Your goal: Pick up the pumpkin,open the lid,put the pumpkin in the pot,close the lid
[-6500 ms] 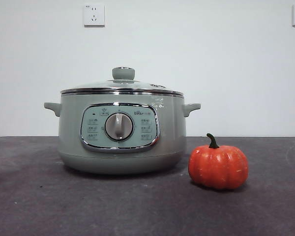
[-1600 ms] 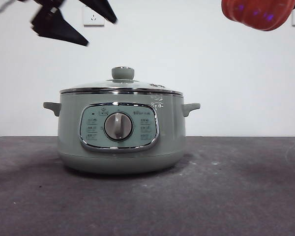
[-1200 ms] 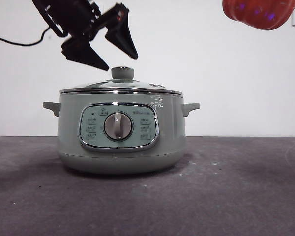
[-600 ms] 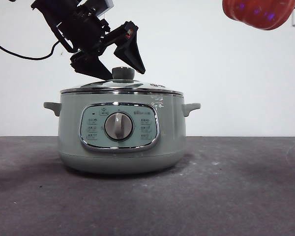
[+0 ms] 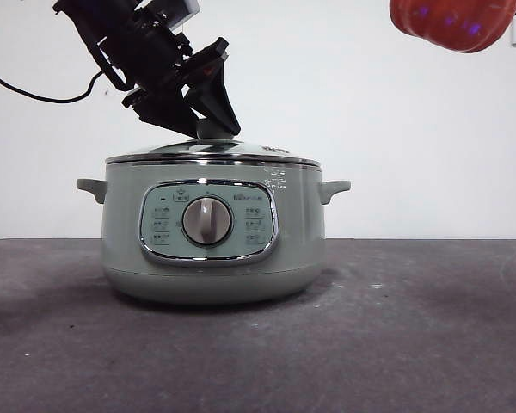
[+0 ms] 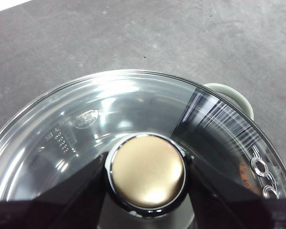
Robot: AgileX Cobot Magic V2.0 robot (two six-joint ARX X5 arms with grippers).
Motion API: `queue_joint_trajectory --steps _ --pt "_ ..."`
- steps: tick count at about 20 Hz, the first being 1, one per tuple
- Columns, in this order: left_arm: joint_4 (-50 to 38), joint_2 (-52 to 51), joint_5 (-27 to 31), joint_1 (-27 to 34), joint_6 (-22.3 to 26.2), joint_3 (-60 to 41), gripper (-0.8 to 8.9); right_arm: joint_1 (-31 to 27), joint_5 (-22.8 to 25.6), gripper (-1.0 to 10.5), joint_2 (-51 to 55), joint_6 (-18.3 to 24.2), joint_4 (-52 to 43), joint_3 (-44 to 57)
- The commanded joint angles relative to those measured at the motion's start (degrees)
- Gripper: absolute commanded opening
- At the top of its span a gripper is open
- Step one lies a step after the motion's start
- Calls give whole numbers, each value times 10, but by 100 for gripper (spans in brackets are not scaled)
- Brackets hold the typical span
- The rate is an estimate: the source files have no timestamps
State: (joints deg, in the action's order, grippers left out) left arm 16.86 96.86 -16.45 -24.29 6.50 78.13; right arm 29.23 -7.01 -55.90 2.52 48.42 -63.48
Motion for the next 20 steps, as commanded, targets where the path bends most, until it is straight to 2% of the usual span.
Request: queue_joint_trajectory --steps 1,10,14,20 --pt "5 5 -2 -1 -3 -4 -9 0 1 -11 0 -5 -2 0" --pt "3 -37 -1 0 -3 2 -9 0 -1 -11 0 -6 -19 0" --pt "16 -79 0 3 -3 15 -9 0 -1 -11 -2 -22 -50 0" --pt "100 -181 1 35 -3 38 -9 1 -6 -12 -48 -29 -141 0"
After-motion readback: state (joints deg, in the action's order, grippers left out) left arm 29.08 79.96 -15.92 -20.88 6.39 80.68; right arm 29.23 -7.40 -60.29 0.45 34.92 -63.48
